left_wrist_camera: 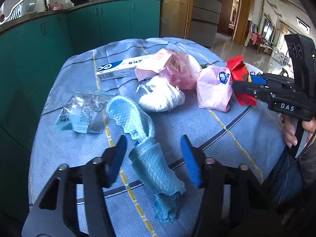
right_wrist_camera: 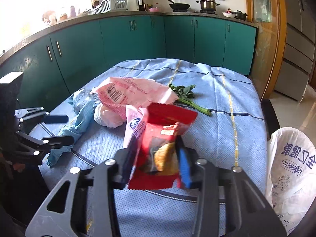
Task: Collect trash
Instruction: 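Grasp the red snack bag with the right tool while the left tool reaches the blue cloth, then grasp and lift the blue cloth with the left tool while the right tool holds the red bag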
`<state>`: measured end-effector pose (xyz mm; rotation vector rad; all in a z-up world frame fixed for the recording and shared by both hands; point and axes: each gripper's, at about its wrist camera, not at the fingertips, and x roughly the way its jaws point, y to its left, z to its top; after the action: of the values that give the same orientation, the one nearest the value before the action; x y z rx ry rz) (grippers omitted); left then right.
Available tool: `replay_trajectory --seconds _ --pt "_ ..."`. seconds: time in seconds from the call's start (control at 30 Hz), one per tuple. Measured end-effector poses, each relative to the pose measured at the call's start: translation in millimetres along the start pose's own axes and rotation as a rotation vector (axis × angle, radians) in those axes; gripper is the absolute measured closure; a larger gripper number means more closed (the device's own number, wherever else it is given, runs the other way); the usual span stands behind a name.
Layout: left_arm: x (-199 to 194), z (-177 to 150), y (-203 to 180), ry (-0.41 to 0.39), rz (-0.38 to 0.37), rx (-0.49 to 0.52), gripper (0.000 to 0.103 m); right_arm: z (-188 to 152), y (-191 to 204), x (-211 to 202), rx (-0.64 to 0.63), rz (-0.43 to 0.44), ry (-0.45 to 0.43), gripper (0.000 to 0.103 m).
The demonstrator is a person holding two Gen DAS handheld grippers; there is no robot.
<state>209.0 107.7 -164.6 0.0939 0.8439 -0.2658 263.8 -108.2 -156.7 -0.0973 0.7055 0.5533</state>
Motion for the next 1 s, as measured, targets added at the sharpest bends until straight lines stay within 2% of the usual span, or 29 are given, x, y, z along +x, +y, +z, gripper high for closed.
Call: replay_trajectory --seconds 0.1,0.2,0.3,0.47,0.6,0.9,0.97,1.0 --pt "6.0 1.3 -6.2 0.017 0.006 0.018 0.066 -1.5 -5.2 -5.1 0.007 -0.015 -0.011 0.065" --pt "9.8 3.3 -11.1 0.017 0.009 0.033 0.074 -1.9 -8.9 -11.8 0.005 -0.029 -0.027 0.065" --pt "9.7 4.6 -14.2 0.004 -0.005 0.04 0.075 -3.7 -13.2 -18.5 -0.003 -0.058 -0.039 0.065" --pt "8.5 9.8 -14.1 -0.035 0.019 0.017 0.075 -7.1 -20.9 -24.8 -0.001 -0.092 -0.044 0.065" --pt "3.3 13.5 -10.9 -0.074 0.028 -0.017 0.075 -8.6 -24.2 -27.4 0.006 -0.09 -0.047 0.065" --pt "7.3 14.1 -14.0 -0.061 0.04 -0.004 0.075 -16.0 -5.8 -15.2 -0.05 -0.03 0.011 0.065" --pt "8.2 13.5 -14.3 -0.058 0.048 -0.003 0.073 -16.9 -2.1 -12.5 -0.063 -0.033 0.019 0.061" --pt "8.7 13.2 -14.9 -0.056 0.051 0.0 0.07 -17.4 -0.8 -11.8 -0.065 -0.036 0.022 0.055"
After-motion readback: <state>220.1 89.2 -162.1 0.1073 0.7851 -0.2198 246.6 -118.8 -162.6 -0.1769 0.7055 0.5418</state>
